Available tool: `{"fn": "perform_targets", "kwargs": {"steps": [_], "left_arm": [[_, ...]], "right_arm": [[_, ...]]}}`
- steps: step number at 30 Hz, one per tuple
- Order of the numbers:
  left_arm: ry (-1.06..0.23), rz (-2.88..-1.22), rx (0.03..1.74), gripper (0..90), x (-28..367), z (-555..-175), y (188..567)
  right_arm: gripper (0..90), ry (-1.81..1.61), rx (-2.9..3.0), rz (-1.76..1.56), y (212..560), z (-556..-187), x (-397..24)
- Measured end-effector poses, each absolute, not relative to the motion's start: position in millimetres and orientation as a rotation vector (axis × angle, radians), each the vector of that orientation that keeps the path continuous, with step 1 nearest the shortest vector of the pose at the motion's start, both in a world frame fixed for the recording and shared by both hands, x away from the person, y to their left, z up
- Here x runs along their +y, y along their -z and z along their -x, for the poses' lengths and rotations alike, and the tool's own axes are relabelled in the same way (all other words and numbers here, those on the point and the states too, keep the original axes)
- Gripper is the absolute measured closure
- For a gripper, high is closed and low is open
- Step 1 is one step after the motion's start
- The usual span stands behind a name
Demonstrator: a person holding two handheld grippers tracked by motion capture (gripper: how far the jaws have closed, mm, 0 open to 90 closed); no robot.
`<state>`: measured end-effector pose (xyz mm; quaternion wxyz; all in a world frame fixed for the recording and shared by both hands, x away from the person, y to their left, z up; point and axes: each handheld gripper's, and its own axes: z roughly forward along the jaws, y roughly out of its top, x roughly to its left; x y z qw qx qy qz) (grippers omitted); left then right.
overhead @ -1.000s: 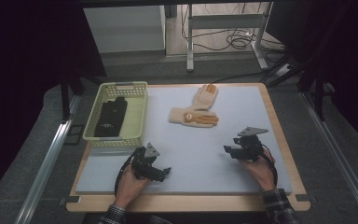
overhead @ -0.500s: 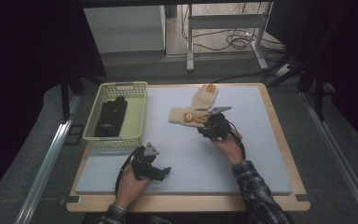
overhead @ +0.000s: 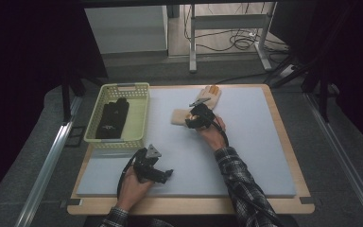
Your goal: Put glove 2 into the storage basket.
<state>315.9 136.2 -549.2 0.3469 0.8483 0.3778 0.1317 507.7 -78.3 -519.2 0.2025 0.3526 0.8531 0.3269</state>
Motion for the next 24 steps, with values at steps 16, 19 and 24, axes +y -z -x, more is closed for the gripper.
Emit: {"fn": "perform_targets", "kwargs": {"steps": [16, 19, 24], "left_arm": [[-0.343, -2.202, 0.979, 0.0, 136, -316, 549], [-0.343, -2.204, 0.978, 0.0, 136, -316, 549], [-0.342, -2.205, 0.979, 0.0, 136, -316, 549]], "right_arm": [[60.2, -0.951, 2.479, -0.887, 481, -467, -95], [59.7, -0.963, 2.498, -0.865, 475, -452, -102], [43.2, -0.924, 2.550, -0.861, 487, -436, -113]]}}
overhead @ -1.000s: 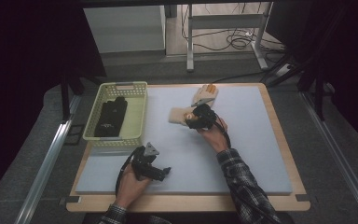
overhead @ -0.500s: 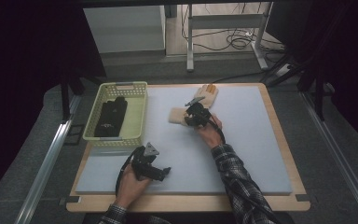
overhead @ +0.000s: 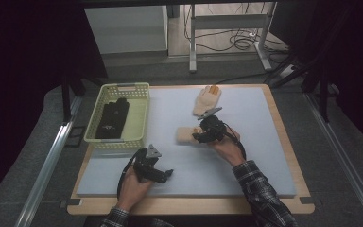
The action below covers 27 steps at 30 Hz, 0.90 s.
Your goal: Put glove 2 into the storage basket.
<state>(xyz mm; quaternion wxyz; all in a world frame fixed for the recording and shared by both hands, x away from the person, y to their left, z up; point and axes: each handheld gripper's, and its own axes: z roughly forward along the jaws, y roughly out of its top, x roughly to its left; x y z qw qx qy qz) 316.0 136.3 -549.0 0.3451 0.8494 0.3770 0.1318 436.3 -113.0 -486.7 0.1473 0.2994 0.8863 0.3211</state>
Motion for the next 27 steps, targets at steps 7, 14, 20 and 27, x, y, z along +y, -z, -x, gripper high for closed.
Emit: {"fn": "perform_targets", "kwargs": {"steps": [7, 14, 20, 27], "left_arm": [[-0.343, -2.204, 0.978, 0.0, 136, -316, 549], [-0.340, -2.201, 0.981, 0.0, 136, -316, 549], [-0.340, -2.200, 0.981, 0.0, 136, -316, 549], [-0.340, -2.199, 0.981, 0.0, 136, -316, 549]], "right_arm": [[37.5, -0.982, 2.482, -0.980, 482, -466, -128], [50.7, -0.879, 2.407, -0.989, 498, -508, -126], [47.6, -0.878, 2.336, -1.066, 502, -538, -124], [31.1, -0.849, 2.291, -1.137, 507, -560, -119]]}}
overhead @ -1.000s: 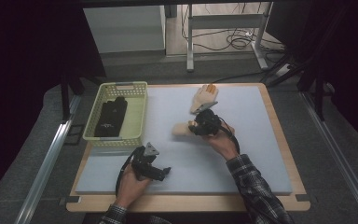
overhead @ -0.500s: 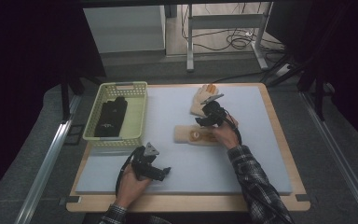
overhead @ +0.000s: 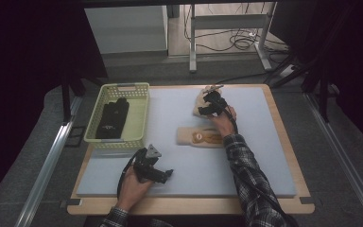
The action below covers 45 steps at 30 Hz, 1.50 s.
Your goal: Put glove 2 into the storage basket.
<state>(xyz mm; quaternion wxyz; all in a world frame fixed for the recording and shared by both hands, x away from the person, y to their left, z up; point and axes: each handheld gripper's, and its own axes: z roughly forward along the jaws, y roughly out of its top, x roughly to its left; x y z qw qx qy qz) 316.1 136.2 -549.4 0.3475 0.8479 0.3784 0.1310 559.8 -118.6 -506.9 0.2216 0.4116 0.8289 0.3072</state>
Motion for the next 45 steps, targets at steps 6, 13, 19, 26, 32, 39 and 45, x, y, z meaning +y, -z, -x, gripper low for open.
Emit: {"fn": "perform_targets", "kwargs": {"steps": [6, 13, 19, 26, 32, 39, 45], "left_arm": [[-0.339, -2.199, 0.980, 0.0, 136, -316, 549], [-0.340, -2.200, 0.981, 0.0, 136, -316, 549], [-0.339, -2.200, 0.980, 0.0, 136, -316, 549], [-0.336, -2.198, 0.985, 0.0, 136, -316, 549], [-0.337, -2.199, 0.984, 0.0, 136, -316, 549], [-0.336, -2.197, 0.981, 0.0, 137, -316, 549], [-0.339, -2.199, 0.981, 0.0, 137, -316, 549]], "right_arm": [[27.5, -0.853, 2.283, -1.183, 519, -572, -116], [72.3, -0.950, 2.332, -1.272, 521, -569, -118], [75.8, -0.874, 2.346, -1.172, 511, -561, -111], [75.8, -0.963, 2.360, -1.104, 481, -541, -119], [75.7, -1.046, 2.386, -1.028, 452, -509, -127], [75.6, -1.113, 2.403, -0.948, 431, -468, -133], [75.4, -1.145, 2.465, -0.836, 423, -406, -134]]}}
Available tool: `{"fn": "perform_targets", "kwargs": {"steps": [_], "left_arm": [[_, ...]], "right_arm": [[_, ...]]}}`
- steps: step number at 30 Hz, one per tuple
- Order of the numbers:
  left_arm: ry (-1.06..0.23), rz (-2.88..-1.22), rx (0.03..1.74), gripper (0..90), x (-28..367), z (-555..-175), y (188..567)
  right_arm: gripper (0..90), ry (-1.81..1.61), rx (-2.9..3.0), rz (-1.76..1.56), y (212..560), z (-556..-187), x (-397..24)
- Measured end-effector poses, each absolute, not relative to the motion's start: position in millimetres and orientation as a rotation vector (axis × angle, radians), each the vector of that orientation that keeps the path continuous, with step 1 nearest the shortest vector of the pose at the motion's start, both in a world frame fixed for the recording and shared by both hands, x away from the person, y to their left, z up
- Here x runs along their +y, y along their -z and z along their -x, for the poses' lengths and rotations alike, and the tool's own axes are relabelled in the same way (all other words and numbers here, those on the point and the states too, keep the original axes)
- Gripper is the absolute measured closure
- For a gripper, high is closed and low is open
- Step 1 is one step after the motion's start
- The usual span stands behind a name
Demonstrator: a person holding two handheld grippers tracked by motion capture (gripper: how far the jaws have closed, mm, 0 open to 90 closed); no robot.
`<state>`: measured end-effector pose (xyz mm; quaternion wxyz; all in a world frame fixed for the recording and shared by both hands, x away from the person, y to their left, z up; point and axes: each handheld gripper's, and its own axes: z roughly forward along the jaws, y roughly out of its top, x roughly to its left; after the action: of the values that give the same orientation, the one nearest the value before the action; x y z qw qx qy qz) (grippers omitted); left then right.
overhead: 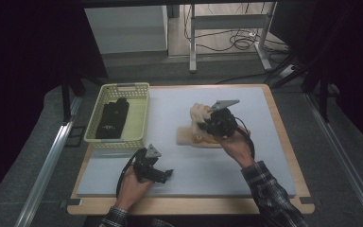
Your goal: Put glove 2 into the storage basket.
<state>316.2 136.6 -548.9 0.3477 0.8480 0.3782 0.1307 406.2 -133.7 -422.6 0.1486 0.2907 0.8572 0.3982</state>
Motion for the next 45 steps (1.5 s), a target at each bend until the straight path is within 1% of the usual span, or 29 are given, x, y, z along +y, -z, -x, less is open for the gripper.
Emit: {"fn": "perform_targets", "kwargs": {"steps": [3, 6, 8, 9, 10, 13, 14, 15, 17, 19, 20, 21, 22, 24, 25, 28, 29, 31, 32, 33, 34, 38, 39, 42, 43, 45], "left_arm": [[-0.352, -2.220, 0.969, 0.0, 139, -314, 547], [-0.384, -2.229, 0.992, 0.0, 148, -313, 544], [-0.380, -2.219, 1.000, 0.0, 152, -313, 543], [-0.366, -2.210, 1.005, 0.0, 156, -313, 543], [-0.362, -2.206, 1.010, 0.0, 160, -314, 544], [-0.350, -2.218, 1.014, 0.0, 160, -315, 548], [-0.348, -2.193, 1.018, 0.0, 161, -314, 550], [-0.348, -2.193, 1.018, 0.0, 161, -314, 550], [-0.347, -2.200, 1.011, 0.0, 162, -314, 549], [-0.347, -2.200, 1.003, 0.0, 163, -315, 550], [-0.347, -2.200, 1.003, 0.0, 163, -315, 550], [-0.346, -2.199, 1.001, 0.0, 163, -315, 550], [-0.346, -2.199, 1.001, 0.0, 163, -315, 550], [-0.344, -2.199, 1.001, 0.0, 163, -315, 550], [-0.344, -2.198, 1.002, 0.0, 163, -315, 550], [-0.344, -2.198, 1.002, 0.0, 163, -315, 550], [-0.344, -2.197, 1.002, 0.0, 163, -315, 550], [-0.344, -2.197, 1.003, 0.0, 163, -315, 550], [-0.343, -2.197, 1.003, 0.0, 163, -315, 550], [-0.343, -2.197, 1.003, 0.0, 163, -315, 550], [-0.344, -2.193, 1.006, 0.0, 163, -315, 550], [-0.346, -2.197, 1.002, 0.0, 163, -315, 550], [-0.346, -2.197, 1.002, 0.0, 163, -315, 550], [-0.343, -2.195, 1.005, 0.0, 163, -315, 550], [-0.343, -2.195, 1.005, 0.0, 163, -315, 550], [-0.344, -2.193, 1.005, 0.0, 163, -315, 551]], "right_arm": [[75.3, -1.143, 2.491, -0.800, 427, -378, -134], [75.2, -1.159, 2.517, -0.781, 434, -354, -134], [75.2, -1.164, 2.530, -0.781, 438, -346, -134], [75.2, -1.165, 2.545, -0.779, 442, -339, -133], [75.0, -1.155, 2.569, -0.774, 454, -325, -133], [74.9, -1.158, 2.588, -0.773, 464, -316, -133], [74.6, -1.162, 2.602, -0.779, 476, -307, -132], [74.6, -1.162, 2.602, -0.779, 476, -307, -132], [72.0, -1.174, 2.634, -0.795, 494, -297, -132], [66.5, -1.149, 2.644, -0.793, 505, -292, -130], [66.5, -1.149, 2.644, -0.793, 505, -292, -130], [54.6, -1.135, 2.661, -0.801, 512, -291, -131], [54.6, -1.135, 2.661, -0.801, 512, -291, -131], [46.8, -1.151, 2.652, -0.808, 511, -289, -134], [42.0, -1.175, 2.627, -0.810, 503, -289, -139], [42.0, -1.182, 2.594, -0.809, 495, -291, -144], [49.5, -1.174, 2.570, -0.820, 489, -297, -149], [57.6, -1.155, 2.547, -0.840, 486, -306, -152], [60.4, -1.149, 2.543, -0.854, 486, -312, -153], [60.4, -1.149, 2.543, -0.854, 486, -312, -153], [62.3, -1.131, 2.519, -0.889, 488, -329, -153], [61.2, -1.138, 2.485, -0.974, 491, -358, -151], [61.2, -1.138, 2.485, -0.974, 491, -358, -151], [54.9, -1.106, 2.437, -1.035, 493, -385, -143], [54.9, -1.106, 2.437, -1.035, 493, -385, -143], [50.6, -1.081, 2.432, -1.053, 494, -396, -137]]}}
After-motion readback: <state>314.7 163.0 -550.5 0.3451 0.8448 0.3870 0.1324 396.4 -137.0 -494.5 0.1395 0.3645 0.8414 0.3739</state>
